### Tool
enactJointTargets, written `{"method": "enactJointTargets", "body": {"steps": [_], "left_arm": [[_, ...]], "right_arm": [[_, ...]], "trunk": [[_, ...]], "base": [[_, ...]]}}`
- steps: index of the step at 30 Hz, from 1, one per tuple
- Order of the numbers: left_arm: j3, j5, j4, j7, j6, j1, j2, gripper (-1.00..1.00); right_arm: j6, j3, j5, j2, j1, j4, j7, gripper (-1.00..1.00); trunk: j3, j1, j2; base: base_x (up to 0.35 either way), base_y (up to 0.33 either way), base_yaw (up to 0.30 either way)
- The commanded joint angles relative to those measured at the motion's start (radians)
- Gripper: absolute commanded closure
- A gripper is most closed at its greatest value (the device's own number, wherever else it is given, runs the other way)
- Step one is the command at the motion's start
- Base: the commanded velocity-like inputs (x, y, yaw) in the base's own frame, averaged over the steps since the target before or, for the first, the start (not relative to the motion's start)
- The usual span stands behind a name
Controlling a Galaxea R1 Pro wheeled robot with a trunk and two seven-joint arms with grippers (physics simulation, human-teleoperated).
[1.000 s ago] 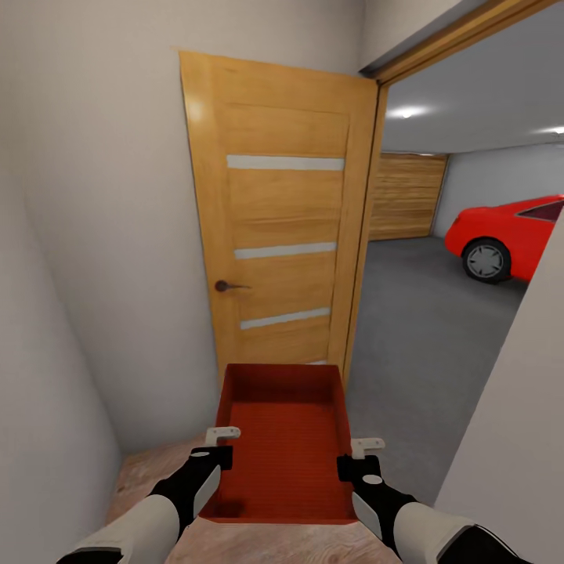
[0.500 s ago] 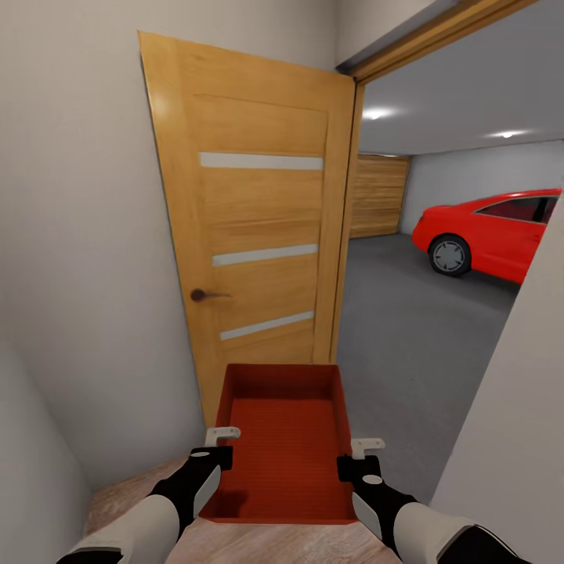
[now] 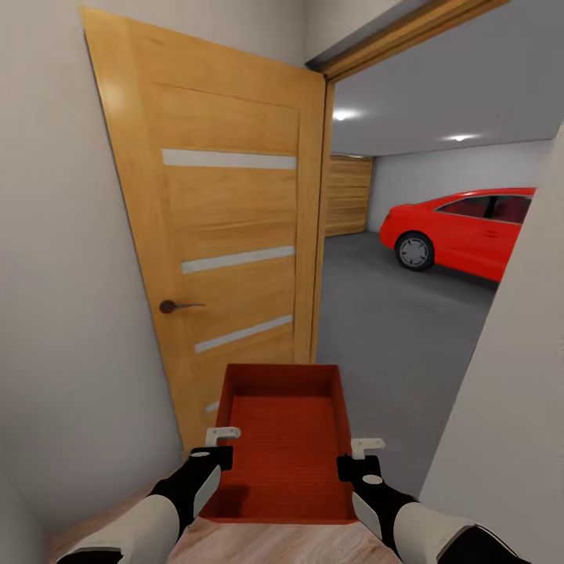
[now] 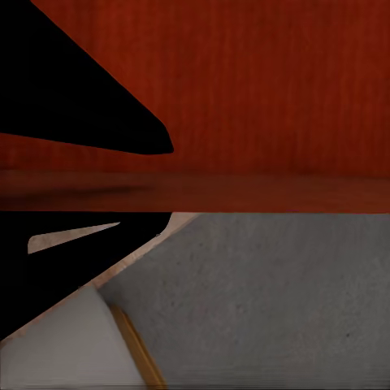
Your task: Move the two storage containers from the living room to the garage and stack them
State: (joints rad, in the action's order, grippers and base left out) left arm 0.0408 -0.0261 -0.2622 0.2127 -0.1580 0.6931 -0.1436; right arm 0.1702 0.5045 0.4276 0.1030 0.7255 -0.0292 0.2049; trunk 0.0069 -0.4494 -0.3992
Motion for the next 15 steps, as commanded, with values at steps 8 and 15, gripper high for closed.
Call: {"method": "enactJointTargets", "body": {"steps": [8,15], "left_arm": [[0.016,-0.021,-0.006,0.007,-0.008,0.000,0.006,1.00],[0.016,-0.021,-0.005,0.007,-0.008,0.000,0.006,1.00]], "right_arm": [[0.005,0.000,0.017,-0.006,0.000,0.003,0.007,1.00],[0.005,0.001,0.017,-0.006,0.000,0.003,0.007,1.00]], "trunk": [[0.000,-0.001,-0.001],[0.000,-0.001,-0.001]], "base": [[0.130,0.101,-0.242],[0.121,0.099,-0.242]]}}
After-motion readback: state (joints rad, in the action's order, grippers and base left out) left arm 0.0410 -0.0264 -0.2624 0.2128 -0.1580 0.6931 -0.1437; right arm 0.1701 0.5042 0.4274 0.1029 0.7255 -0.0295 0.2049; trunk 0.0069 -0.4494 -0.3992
